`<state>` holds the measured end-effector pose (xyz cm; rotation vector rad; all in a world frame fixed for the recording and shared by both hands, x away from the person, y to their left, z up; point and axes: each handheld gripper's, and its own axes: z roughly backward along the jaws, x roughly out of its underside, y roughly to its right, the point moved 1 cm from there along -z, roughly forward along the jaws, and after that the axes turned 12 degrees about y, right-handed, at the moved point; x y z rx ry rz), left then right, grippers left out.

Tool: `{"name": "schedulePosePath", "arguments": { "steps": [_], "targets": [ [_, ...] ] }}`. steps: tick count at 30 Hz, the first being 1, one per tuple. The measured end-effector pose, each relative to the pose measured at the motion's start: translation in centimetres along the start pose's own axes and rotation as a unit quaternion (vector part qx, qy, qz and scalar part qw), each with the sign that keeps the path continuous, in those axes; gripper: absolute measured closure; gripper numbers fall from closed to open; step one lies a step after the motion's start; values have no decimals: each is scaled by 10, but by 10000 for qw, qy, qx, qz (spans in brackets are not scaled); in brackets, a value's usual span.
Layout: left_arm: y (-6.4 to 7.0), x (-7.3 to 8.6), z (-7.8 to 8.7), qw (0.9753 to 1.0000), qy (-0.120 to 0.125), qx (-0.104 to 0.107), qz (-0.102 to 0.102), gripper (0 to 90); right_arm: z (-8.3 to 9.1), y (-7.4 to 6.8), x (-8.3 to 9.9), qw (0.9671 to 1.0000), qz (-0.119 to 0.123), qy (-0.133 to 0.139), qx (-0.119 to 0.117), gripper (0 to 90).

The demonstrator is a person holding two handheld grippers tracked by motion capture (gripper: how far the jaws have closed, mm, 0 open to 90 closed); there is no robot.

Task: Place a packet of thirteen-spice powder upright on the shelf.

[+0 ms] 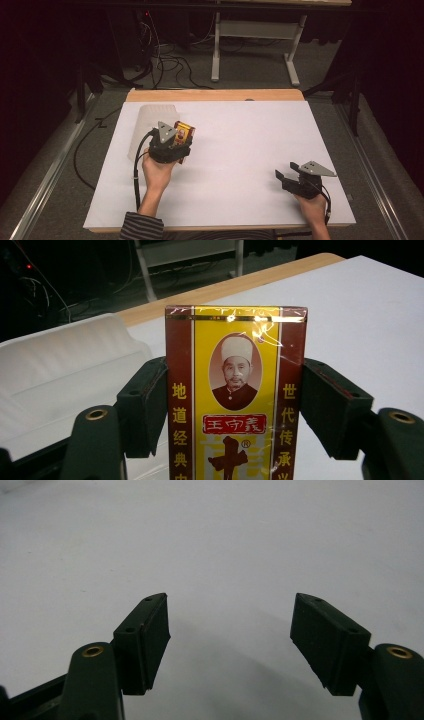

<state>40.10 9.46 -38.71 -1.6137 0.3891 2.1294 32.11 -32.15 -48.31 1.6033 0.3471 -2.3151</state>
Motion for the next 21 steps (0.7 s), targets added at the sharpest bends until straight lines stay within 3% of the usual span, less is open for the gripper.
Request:
{"name": "schedulePosePath", "arguments": {
  "steps": [21],
  "targets": [
    [-24, 6, 16, 9988, 101, -450, 163, 326, 1, -1, 0, 10000, -12, 43, 19, 321]
  ]
}}
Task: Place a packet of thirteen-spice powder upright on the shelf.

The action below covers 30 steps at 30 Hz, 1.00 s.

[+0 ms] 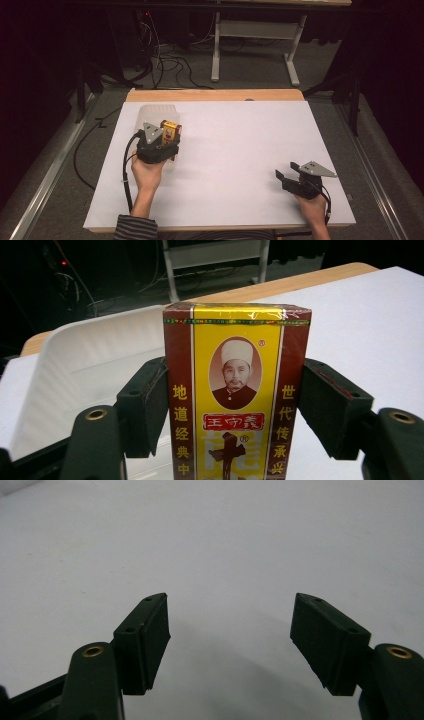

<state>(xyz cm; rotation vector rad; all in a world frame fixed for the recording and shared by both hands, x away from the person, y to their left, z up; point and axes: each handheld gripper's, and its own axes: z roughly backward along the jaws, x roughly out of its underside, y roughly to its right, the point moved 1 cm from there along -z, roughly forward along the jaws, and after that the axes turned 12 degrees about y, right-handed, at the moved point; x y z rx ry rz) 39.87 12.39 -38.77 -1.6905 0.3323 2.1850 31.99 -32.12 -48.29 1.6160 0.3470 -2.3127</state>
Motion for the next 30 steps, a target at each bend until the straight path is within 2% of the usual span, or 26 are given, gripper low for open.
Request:
{"name": "schedulePosePath", "arguments": {
  "steps": [7, 30],
  "targets": [
    [-7, 5, 2, 9999, -58, -155, -17, 326, 0, 0, 0, 10000, 4, 2, 3, 322],
    [-22, 23, 6, 9990, -238, -367, 82, 324, 0, 0, 0, 10000, 16, -16, 13, 322]
  ]
}}
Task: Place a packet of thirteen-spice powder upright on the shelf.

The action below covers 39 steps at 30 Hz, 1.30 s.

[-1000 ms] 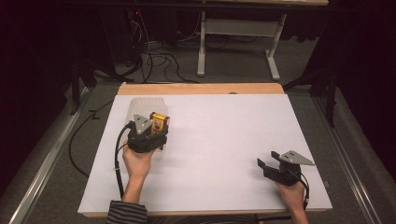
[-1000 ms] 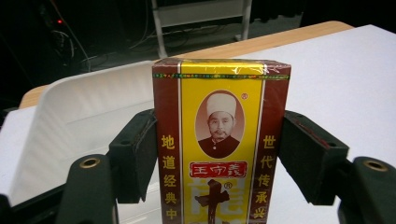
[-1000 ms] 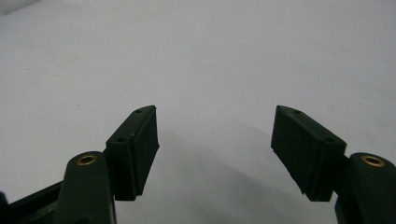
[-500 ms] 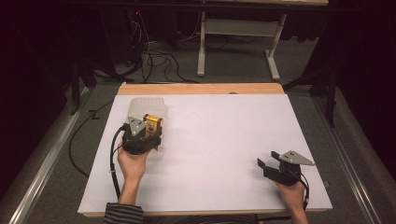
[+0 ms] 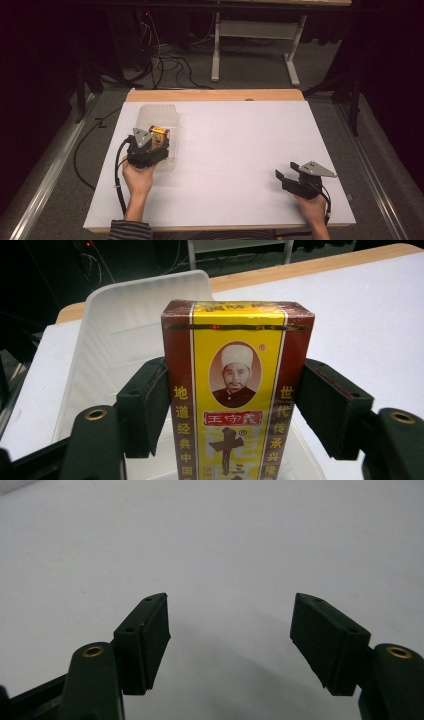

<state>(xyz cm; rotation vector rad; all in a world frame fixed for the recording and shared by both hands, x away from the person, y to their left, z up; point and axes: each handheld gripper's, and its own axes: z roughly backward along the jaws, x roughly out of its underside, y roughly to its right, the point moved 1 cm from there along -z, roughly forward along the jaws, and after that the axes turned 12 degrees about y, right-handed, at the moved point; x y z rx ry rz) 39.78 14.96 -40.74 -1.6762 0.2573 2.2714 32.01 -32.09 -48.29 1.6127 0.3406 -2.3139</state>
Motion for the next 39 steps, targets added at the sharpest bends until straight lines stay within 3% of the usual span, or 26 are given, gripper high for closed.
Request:
{"name": "schedulePosePath", "arguments": {
  "steps": [17, 39],
  "targets": [
    [-2, 11, 1, 9999, -98, -109, -83, 324, 0, 0, 0, 10000, -1, 2, 7, 322],
    [-4, 23, 21, 9999, -36, -156, -41, 316, 0, 0, 0, 10000, 0, 12, 13, 321]
  ]
}}
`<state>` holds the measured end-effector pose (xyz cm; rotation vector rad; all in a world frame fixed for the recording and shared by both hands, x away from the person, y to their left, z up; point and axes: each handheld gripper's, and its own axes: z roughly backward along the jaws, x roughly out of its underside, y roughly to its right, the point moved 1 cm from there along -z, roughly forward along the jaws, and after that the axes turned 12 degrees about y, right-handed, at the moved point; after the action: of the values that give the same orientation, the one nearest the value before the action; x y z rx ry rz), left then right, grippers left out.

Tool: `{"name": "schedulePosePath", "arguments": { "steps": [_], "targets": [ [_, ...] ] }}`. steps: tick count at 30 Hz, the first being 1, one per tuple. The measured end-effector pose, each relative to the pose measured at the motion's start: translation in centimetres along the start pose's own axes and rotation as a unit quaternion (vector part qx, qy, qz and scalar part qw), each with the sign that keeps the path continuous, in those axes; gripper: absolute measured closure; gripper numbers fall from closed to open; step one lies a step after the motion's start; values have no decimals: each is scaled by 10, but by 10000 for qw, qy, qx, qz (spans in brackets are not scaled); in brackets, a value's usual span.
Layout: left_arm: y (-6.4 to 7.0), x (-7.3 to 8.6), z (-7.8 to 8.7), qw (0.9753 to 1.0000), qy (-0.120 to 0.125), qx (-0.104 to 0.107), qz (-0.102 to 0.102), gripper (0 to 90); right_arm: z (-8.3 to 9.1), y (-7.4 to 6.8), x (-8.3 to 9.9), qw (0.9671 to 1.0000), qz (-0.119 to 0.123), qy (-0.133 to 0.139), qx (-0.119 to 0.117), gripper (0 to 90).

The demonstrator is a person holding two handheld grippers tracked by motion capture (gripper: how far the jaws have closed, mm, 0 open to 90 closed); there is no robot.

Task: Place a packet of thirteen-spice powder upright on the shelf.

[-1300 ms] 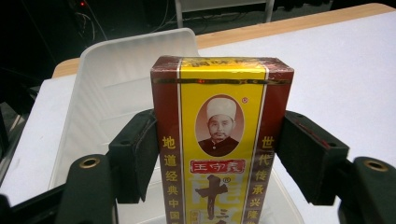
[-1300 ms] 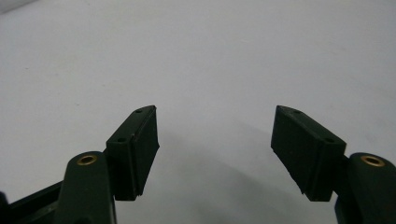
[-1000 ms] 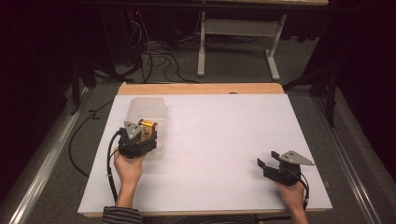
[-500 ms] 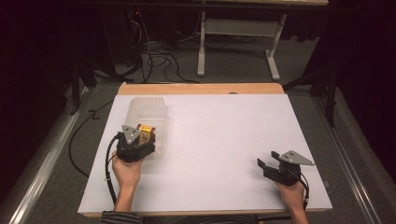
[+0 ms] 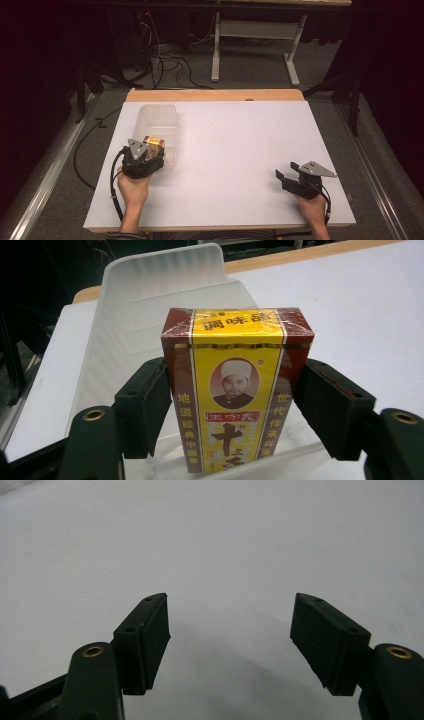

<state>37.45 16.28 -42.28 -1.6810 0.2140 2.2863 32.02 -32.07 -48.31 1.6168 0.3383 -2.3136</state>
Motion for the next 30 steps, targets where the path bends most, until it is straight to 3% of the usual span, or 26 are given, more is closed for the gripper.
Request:
{"name": "schedulePosePath", "arguments": {
  "steps": [13, 30],
  "targets": [
    [-3, 3, 8, 9999, 67, -100, 57, 291, 0, 0, 0, 10000, 44, -26, -1, 321],
    [-3, -12, 22, 9995, 314, -29, 2, 270, 0, 0, 0, 10000, 58, -13, -21, 321]
  ]
}}
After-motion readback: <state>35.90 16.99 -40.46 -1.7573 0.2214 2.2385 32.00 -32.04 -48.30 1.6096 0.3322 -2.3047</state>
